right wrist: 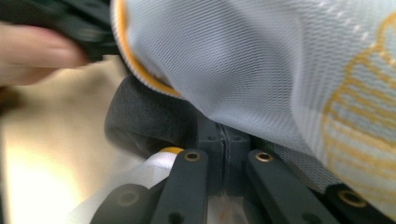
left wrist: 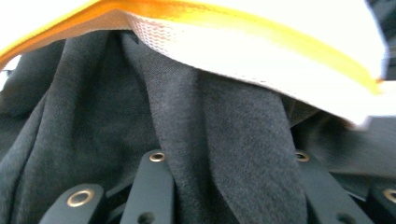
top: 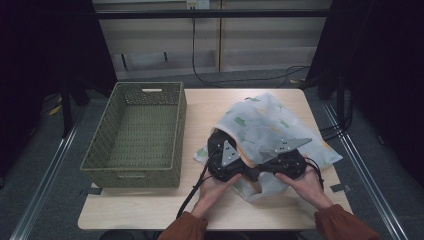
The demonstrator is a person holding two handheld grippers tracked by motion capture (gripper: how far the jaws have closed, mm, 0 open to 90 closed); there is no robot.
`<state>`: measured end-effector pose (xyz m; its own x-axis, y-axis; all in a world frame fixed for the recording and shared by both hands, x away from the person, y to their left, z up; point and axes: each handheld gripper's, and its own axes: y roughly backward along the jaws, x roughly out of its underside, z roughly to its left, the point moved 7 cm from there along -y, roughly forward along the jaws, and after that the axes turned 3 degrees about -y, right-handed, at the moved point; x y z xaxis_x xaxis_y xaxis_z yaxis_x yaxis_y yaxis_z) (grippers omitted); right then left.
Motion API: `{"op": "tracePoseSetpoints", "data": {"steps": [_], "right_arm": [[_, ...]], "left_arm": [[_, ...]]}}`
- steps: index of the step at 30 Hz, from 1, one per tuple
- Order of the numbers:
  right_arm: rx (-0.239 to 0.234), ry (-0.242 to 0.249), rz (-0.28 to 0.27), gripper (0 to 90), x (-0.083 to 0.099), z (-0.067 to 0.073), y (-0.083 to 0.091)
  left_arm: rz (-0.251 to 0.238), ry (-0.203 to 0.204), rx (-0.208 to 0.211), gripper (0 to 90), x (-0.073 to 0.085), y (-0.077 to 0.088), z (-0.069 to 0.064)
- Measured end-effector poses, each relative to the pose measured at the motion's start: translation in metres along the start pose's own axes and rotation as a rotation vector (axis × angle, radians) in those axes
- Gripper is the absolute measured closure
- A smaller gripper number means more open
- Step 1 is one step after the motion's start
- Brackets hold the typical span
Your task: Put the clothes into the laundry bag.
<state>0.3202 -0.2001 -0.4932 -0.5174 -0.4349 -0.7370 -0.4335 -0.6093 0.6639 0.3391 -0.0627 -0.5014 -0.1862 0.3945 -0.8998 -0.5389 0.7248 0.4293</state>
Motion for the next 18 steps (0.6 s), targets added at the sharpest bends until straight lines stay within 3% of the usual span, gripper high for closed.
{"op": "tracePoseSetpoints", "data": {"steps": [4,6,11,13,18], "right_arm": [[0.032,-0.008,-0.011,88.9,-0.002,-0.006,-0.006],[0.056,-0.004,-0.026,88.7,-0.004,-0.01,-0.009],[0.075,-0.009,-0.019,86.5,-0.001,-0.013,-0.008],[0.053,-0.028,-0.007,82.1,0.002,-0.012,-0.005],[-0.016,-0.028,-0.046,70.4,0.001,0.003,0.02]], "left_arm": [[-0.008,0.046,-0.005,69.1,0.001,0.008,-0.005],[-0.033,0.077,0.025,69.0,0.001,0.011,-0.008],[-0.03,0.061,0.025,66.8,0.004,0.005,-0.009],[-0.018,0.029,0.02,64.7,0.006,0.002,-0.01],[0.006,0.031,0.057,57.3,0.011,0.0,-0.005]]}}
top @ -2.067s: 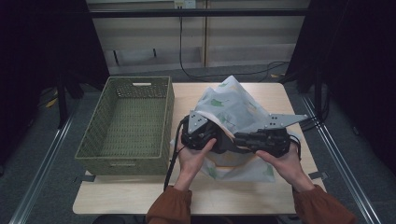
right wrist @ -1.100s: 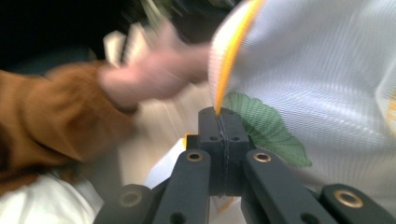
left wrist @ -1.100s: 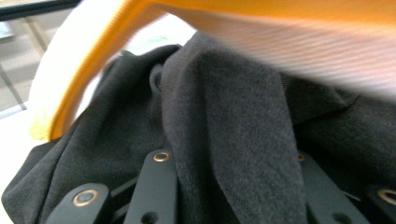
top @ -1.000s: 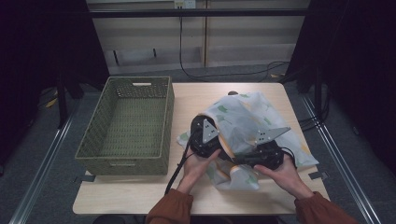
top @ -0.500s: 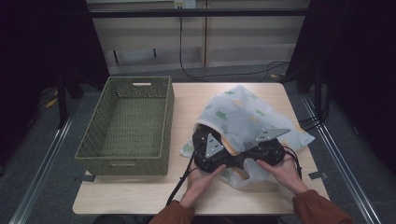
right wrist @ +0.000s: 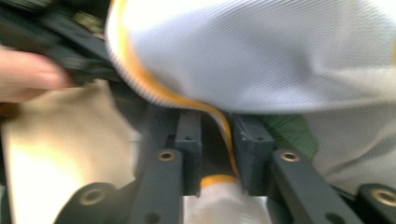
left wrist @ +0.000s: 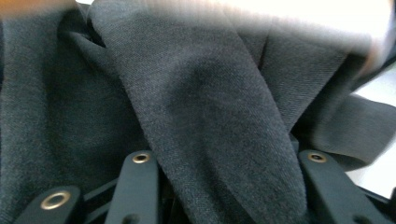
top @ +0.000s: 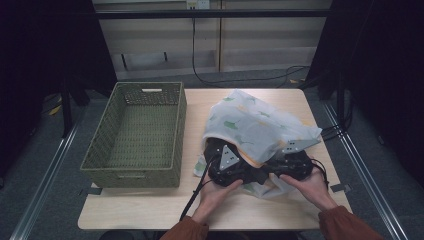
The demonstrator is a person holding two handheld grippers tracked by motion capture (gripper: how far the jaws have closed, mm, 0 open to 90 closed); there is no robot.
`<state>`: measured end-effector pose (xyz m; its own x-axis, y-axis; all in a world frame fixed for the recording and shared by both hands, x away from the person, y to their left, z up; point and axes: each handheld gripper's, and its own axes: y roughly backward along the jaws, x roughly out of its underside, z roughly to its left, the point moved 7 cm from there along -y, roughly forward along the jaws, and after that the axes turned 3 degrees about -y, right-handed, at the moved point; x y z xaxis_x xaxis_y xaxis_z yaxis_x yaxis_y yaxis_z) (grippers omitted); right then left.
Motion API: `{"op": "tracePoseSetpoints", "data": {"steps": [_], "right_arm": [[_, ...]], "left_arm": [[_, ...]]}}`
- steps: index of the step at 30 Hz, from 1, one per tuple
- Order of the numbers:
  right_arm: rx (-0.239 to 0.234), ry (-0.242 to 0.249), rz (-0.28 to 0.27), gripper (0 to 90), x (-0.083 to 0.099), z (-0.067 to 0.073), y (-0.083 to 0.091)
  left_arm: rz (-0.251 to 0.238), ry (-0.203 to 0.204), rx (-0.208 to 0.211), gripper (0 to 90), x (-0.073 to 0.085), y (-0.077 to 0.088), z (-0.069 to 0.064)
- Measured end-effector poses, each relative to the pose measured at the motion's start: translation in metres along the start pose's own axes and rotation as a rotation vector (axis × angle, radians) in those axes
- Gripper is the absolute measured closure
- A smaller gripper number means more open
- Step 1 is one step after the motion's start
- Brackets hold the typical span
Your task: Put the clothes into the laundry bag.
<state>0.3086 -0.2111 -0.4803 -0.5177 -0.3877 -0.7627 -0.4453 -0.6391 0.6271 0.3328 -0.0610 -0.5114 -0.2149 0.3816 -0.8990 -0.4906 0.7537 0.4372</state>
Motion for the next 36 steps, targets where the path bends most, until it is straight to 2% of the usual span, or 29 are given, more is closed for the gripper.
{"op": "tracePoseSetpoints", "data": {"steps": [4,7,8,9,10,11,13,16,17,18,19,20,22,23,24,26,27,29,31,32,34,35,36], "right_arm": [[-0.043,-0.001,-0.074,67.4,-0.014,0.012,0.021],[-0.055,0.017,-0.105,64.9,-0.028,0.02,0.026],[-0.054,0.024,-0.11,63.8,-0.031,0.022,0.026],[-0.049,0.027,-0.121,62.3,-0.037,0.024,0.026],[-0.047,0.033,-0.124,60.6,-0.042,0.025,0.023],[-0.033,0.051,-0.121,60.0,-0.049,0.026,0.019],[-0.021,0.057,-0.122,57.7,-0.059,0.026,0.009],[-0.009,0.076,-0.081,55.0,-0.073,0.023,-0.015],[-0.014,0.078,-0.071,54.3,-0.077,0.023,-0.024],[-0.015,0.077,-0.064,53.7,-0.08,0.023,-0.031],[0.02,0.088,-0.038,61.1,-0.084,0.02,-0.045],[0.02,0.088,-0.038,61.1,-0.084,0.02,-0.045],[0.045,0.086,-0.01,81.4,-0.081,0.015,-0.053],[0.046,0.08,-0.002,86.6,-0.077,0.012,-0.054],[0.05,0.078,0.005,88.1,-0.074,0.01,-0.054],[0.053,0.064,0.029,88.7,-0.062,0.004,-0.051],[0.053,0.059,0.036,88.8,-0.056,0.002,-0.049],[0.058,0.047,0.038,88.8,-0.048,-0.002,-0.042],[0.062,0.043,0.034,88.8,-0.041,-0.004,-0.036],[0.056,0.039,0.033,88.8,-0.039,-0.004,-0.033],[0.058,0.038,0.029,88.9,-0.037,-0.005,-0.029],[0.048,0.035,0.02,88.8,-0.036,-0.006,-0.028],[0.039,0.028,0.013,88.7,-0.037,-0.006,-0.027]], "left_arm": [[-0.008,-0.01,0.025,43.5,0.0,0.005,-0.002],[-0.017,0.002,0.04,32.7,0.003,0.017,-0.003],[-0.027,0.013,0.035,30.2,0.004,0.022,-0.002],[-0.043,0.024,0.047,29.0,0.005,0.027,-0.001],[-0.049,0.023,0.045,28.6,0.007,0.034,0.002],[-0.056,0.029,0.033,27.1,0.007,0.038,0.004],[-0.068,0.038,0.021,25.8,0.01,0.049,0.011],[-0.074,0.056,0.009,25.0,0.011,0.06,0.019],[-0.07,0.046,0.008,24.4,0.011,0.062,0.022],[-0.087,0.063,0.003,24.3,0.01,0.063,0.023],[-0.085,0.065,-0.005,23.4,0.009,0.066,0.026],[-0.084,0.063,-0.007,23.4,0.009,0.068,0.027],[-0.102,0.065,-0.027,21.4,0.007,0.073,0.029],[-0.094,0.06,-0.041,20.5,0.007,0.074,0.03],[-0.099,0.064,-0.052,18.7,0.007,0.075,0.031],[-0.078,0.069,-0.064,15.1,0.009,0.073,0.034],[-0.078,0.07,-0.054,13.1,0.01,0.07,0.034],[-0.059,0.068,-0.092,12.3,0.013,0.066,0.039],[-0.058,0.081,-0.099,9.9,0.016,0.059,0.042],[-0.032,0.07,-0.117,9.0,0.019,0.055,0.045],[-0.008,0.091,-0.072,7.8,0.025,0.044,0.047],[0.017,0.087,-0.071,7.9,0.028,0.04,0.047],[0.015,0.07,-0.047,10.3,0.029,0.035,0.044]]}}
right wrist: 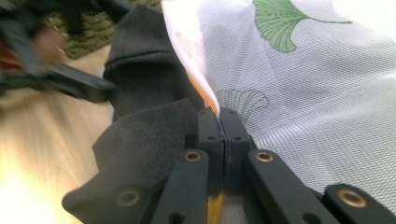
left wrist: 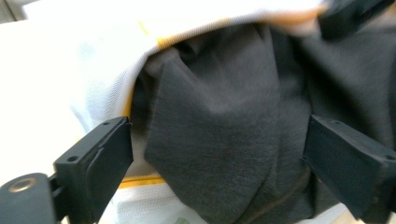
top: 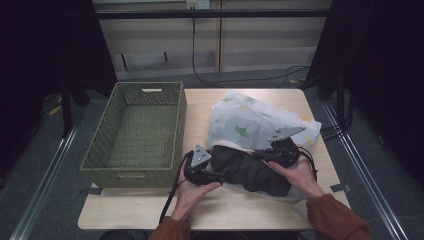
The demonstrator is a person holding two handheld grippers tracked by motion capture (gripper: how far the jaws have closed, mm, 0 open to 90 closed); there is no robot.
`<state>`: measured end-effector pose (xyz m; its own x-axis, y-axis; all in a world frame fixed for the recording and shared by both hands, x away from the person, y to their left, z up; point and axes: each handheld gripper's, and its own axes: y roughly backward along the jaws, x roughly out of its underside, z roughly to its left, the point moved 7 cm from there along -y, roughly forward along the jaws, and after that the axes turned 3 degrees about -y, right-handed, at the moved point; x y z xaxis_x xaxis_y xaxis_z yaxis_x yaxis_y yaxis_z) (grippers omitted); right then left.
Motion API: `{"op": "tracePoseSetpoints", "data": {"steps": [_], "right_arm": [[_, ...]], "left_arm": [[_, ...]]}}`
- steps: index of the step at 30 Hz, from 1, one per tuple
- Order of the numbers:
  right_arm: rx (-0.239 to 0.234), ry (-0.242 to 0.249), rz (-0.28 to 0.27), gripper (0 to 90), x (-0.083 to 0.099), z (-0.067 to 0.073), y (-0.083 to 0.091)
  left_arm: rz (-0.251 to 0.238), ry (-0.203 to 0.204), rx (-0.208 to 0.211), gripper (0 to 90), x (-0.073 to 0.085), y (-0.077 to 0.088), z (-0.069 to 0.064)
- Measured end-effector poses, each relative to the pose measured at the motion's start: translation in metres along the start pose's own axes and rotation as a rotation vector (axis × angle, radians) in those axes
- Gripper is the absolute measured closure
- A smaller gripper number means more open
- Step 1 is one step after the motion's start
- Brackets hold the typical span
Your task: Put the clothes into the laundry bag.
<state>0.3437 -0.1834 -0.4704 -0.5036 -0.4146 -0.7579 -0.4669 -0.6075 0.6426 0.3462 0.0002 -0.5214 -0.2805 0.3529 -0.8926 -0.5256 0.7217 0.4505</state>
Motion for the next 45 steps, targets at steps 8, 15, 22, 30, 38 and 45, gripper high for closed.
{"op": "tracePoseSetpoints", "data": {"steps": [8,15,22,30,38,45], "right_arm": [[-0.007,0.059,-0.017,62.4,-0.022,0.012,-0.01],[0.027,0.093,-0.039,89.1,-0.038,0.019,-0.027],[-0.062,0.082,-0.133,89.6,-0.062,0.039,-0.01],[-0.167,0.06,-0.314,89.7,-0.099,0.057,0.039],[-0.197,0.005,-0.361,89.6,-0.097,0.052,0.062],[-0.212,-0.059,-0.206,89.6,-0.05,0.045,0.022]], "left_arm": [[0.058,-0.01,0.021,16.4,0.003,-0.024,-0.005],[0.053,-0.006,0.049,73.9,-0.001,-0.028,-0.003],[-0.031,0.045,0.015,86.7,-0.027,-0.032,-0.003],[-0.193,0.031,-0.041,87.1,-0.099,-0.008,-0.003],[-0.186,-0.038,-0.111,86.6,-0.12,0.002,0.008],[-0.072,0.005,-0.125,85.1,-0.062,-0.04,0.02]]}}
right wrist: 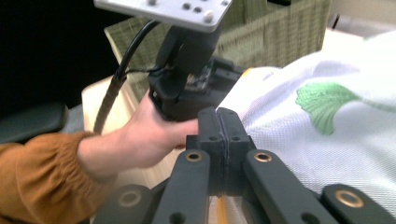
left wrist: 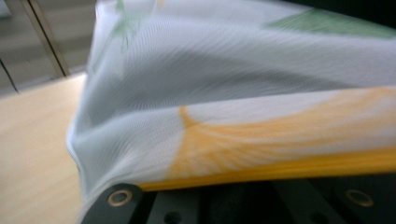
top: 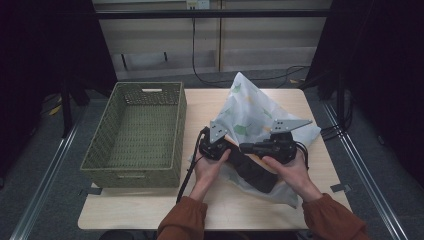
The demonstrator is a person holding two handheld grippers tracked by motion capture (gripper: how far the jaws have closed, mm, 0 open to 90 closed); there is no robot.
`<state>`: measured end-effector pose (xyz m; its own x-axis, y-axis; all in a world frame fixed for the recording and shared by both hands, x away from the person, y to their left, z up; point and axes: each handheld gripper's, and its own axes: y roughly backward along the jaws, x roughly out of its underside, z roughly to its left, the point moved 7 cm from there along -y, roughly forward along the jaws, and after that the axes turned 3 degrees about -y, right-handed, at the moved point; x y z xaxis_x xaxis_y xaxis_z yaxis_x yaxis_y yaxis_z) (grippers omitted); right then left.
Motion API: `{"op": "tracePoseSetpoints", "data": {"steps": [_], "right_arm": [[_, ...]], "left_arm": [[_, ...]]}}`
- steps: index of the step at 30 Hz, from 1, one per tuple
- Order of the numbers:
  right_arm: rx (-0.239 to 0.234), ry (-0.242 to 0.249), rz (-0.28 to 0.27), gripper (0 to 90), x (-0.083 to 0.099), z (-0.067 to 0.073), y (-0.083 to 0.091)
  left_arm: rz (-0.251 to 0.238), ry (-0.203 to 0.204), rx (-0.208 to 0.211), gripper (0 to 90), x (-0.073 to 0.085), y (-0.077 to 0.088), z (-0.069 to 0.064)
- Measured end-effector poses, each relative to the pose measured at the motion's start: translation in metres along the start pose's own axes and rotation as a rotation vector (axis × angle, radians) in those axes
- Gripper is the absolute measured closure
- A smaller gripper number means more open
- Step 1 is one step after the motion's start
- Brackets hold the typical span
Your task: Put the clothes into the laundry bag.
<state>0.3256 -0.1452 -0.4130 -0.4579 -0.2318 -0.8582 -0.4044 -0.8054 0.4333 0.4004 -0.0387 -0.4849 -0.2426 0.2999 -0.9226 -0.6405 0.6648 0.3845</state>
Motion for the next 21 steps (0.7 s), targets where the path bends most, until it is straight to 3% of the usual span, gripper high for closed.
{"op": "tracePoseSetpoints", "data": {"steps": [2,4,8,9,11,14,16,19,20,21], "right_arm": [[-0.012,-0.017,0.024,89.5,0.011,-0.003,-0.005],[0.001,-0.006,0.035,89.0,0.015,-0.005,-0.007],[0.05,0.011,0.043,79.3,0.019,-0.014,-0.002],[0.066,0.019,0.045,75.0,0.02,-0.015,0.0],[0.054,0.015,0.042,72.4,0.022,-0.016,0.004],[0.068,0.028,0.062,66.4,0.028,-0.017,0.009],[0.073,0.043,0.084,67.1,0.034,-0.018,0.01],[0.087,0.054,0.116,65.8,0.043,-0.019,0.01],[0.096,0.055,0.125,68.1,0.046,-0.02,0.01],[0.105,0.056,0.133,71.0,0.048,-0.022,0.01]], "left_arm": [[-0.006,0.006,0.0,80.6,0.003,0.0,0.0],[0.002,0.019,0.018,68.8,0.003,0.003,-0.001],[0.013,0.043,0.04,35.0,0.005,0.018,-0.002],[0.014,0.038,0.045,31.7,0.006,0.023,-0.002],[-0.007,0.01,0.047,27.2,0.008,0.037,-0.005],[-0.027,0.004,0.073,23.8,0.01,0.051,-0.011],[-0.026,-0.018,0.082,22.3,0.011,0.057,-0.015],[-0.029,-0.044,0.131,16.1,0.015,0.059,-0.029],[-0.038,-0.055,0.149,12.4,0.017,0.057,-0.033],[-0.021,-0.061,0.141,10.1,0.018,0.056,-0.035]]}}
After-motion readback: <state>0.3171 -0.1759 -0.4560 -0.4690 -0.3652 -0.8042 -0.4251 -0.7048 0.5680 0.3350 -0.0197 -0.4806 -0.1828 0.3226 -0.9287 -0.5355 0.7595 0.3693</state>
